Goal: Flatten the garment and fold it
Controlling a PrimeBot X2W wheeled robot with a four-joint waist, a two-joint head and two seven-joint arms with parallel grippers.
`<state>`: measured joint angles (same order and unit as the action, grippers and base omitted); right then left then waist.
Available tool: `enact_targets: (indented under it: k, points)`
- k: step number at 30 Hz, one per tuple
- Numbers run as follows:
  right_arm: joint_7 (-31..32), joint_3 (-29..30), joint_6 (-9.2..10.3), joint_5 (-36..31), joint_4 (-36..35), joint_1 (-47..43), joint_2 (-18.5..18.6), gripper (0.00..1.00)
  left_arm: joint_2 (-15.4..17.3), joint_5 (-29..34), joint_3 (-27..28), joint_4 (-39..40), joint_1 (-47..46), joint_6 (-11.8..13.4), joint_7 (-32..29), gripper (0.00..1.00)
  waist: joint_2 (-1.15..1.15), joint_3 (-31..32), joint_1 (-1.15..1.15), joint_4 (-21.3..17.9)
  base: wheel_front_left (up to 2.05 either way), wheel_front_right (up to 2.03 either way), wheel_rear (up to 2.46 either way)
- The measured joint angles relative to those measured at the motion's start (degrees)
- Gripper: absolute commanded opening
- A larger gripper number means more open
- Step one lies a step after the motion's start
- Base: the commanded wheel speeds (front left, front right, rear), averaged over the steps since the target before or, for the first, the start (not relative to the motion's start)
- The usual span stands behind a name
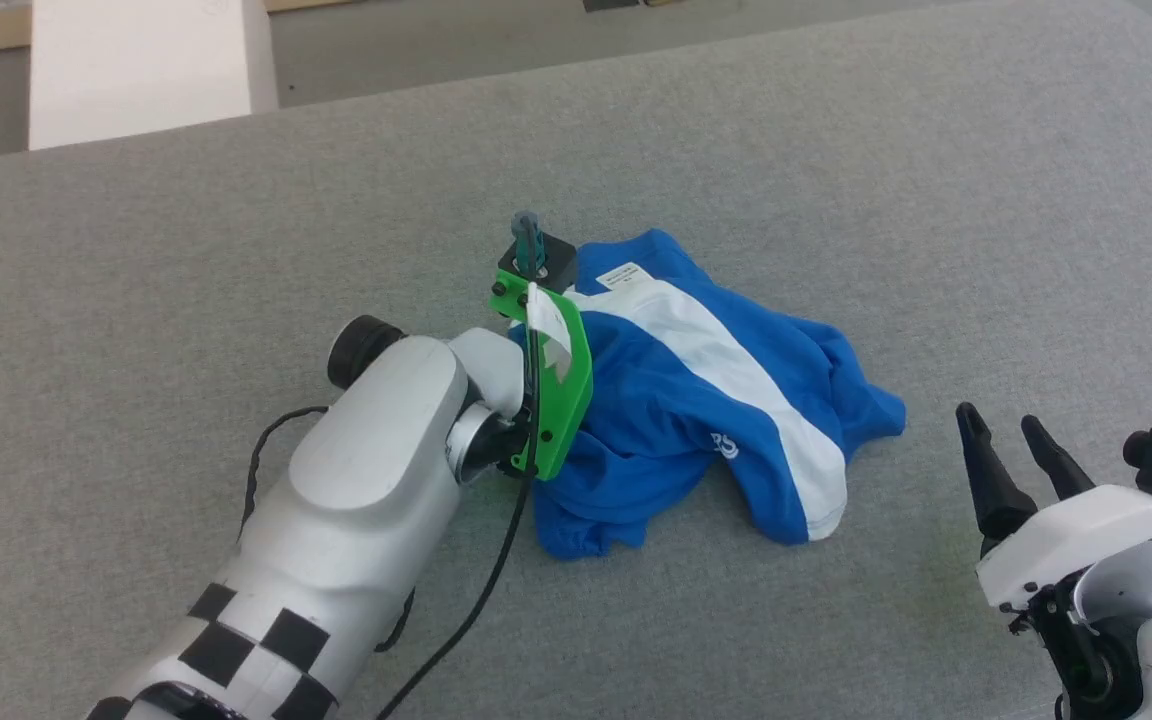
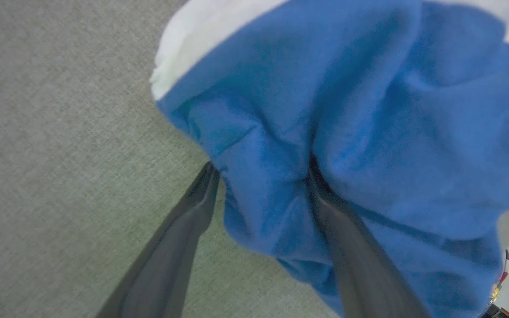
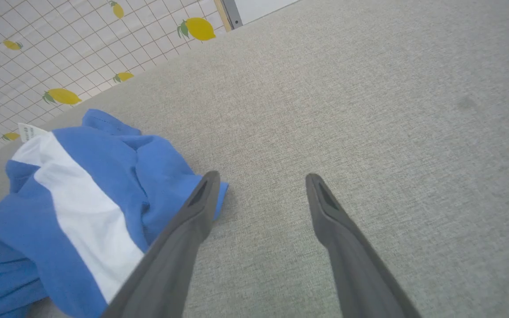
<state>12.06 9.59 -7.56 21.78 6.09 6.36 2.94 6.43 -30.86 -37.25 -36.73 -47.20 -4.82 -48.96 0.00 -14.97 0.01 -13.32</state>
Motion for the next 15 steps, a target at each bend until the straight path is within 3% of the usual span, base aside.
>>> enact_targets:
  k: [1, 4, 9, 15]
  points:
    - [-0.05, 0.02, 0.0, 0.0, 0.16, 0.07, 0.01, 1.0, 0.02, 0.01, -0.03, 0.12, 0.18, 0.0, 0.21, 0.0, 0.0, -0.19, 0.0, -0.08, 0.0, 0.0, 0.0]
    - [-0.4, -0.07, 0.0, -0.01, 0.66, 0.13, 0.01, 1.0, -0.22, -1.19, 0.83, 1.12, 0.8, -0.01, 1.31, 0.0, 0.0, -0.4, 0.0, 0.23, 0.0, 0.0, 0.0]
    - [-0.36, 0.47, 0.0, -0.77, 1.02, 0.16, 0.0, 1.0, -0.11, -5.21, 6.69, 6.66, 1.92, 0.92, 8.47, 0.0, 0.0, 0.39, 0.0, 2.77, 0.0, 0.0, 0.0]
    - [1.19, 0.73, 0.0, -1.89, 0.89, 0.13, 0.01, 1.0, 1.91, -8.73, 13.66, 14.17, 6.12, 4.34, 14.48, 0.0, 0.0, 2.33, -0.01, 6.94, 0.0, 0.0, 0.0]
